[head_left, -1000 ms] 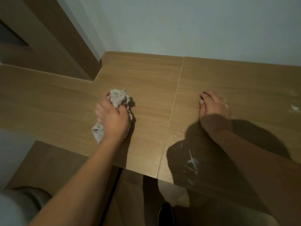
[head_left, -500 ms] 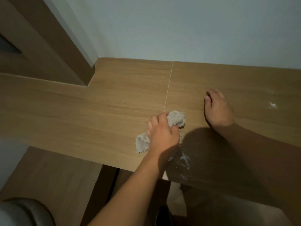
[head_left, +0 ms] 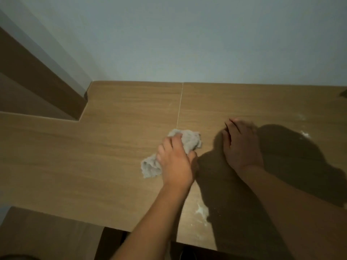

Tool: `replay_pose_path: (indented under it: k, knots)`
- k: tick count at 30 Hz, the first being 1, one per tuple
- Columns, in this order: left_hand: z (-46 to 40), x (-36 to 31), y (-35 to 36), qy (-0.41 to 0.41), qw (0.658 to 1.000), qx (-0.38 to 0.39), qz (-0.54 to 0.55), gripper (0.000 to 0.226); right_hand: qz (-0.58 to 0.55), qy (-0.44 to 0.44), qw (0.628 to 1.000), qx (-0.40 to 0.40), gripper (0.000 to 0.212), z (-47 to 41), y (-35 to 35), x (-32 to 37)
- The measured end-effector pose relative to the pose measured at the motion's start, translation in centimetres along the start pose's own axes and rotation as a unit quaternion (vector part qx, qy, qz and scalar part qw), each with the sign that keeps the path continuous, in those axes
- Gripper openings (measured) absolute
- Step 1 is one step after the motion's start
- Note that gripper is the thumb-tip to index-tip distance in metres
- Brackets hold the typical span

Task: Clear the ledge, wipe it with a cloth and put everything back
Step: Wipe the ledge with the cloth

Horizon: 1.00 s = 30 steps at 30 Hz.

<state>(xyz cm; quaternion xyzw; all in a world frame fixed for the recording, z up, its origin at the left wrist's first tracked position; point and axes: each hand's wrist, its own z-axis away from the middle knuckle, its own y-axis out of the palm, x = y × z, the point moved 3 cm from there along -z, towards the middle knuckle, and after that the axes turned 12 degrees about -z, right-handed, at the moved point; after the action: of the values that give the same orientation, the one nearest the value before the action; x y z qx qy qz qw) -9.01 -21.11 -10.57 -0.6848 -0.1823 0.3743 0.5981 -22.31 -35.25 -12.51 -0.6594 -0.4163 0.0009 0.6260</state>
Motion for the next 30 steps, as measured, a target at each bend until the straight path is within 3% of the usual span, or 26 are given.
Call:
replay_pose_path:
  k: [4, 8, 10, 13, 18, 21, 23, 27, 30]
  knots:
    - [0.4, -1.7, -0.9, 0.047, 0.995, 0.033, 0.080, 0.050, -0.002, 0.004, 1.000, -0.004, 0.047, 0.1, 0.0, 0.0]
    - [-6.9, 4.3, -4.1, -0.076, 0.992, -0.066, 0.072, 0.068, 0.006, 0.011, 1.000, 0.001, 0.045, -0.1, 0.2, 0.2]
    - [-11.1, 6.6, -4.5, -0.139, 0.989, -0.053, 0.021, 0.067, 0.011, 0.010, 1.000, 0.000, 0.045, 0.0, 0.2, 0.0]
    - [-13.9, 5.6, -3.2, -0.161, 0.986, -0.028, -0.045, 0.060, 0.013, 0.013, 1.000, 0.005, 0.046, -0.2, 0.2, 0.0]
    - [-8.6, -4.9, 0.5, 0.003, 1.000, 0.017, -0.021, 0.056, 0.017, 0.014, 1.000, 0.010, 0.046, -0.1, 0.1, 0.0]
    - [-9.3, -4.7, -0.1, 0.057, 0.998, 0.037, 0.019, 0.057, 0.019, 0.014, 1.000, 0.005, 0.045, -0.1, 0.0, -0.1]
    - [-11.6, -1.6, -1.2, 0.019, 0.999, 0.009, 0.031, 0.064, 0.017, 0.013, 1.000, 0.002, 0.045, -0.1, 0.1, 0.0]
    - [-17.7, 4.9, -3.2, -0.194, 0.979, -0.065, -0.001, 0.058, 0.020, 0.014, 1.000, 0.005, 0.043, -0.1, 0.2, 0.1]
    - [-19.9, 2.7, -2.3, -0.219, 0.974, -0.046, -0.044, 0.057, 0.016, 0.014, 1.000, 0.004, 0.043, -0.2, 0.0, 0.0]
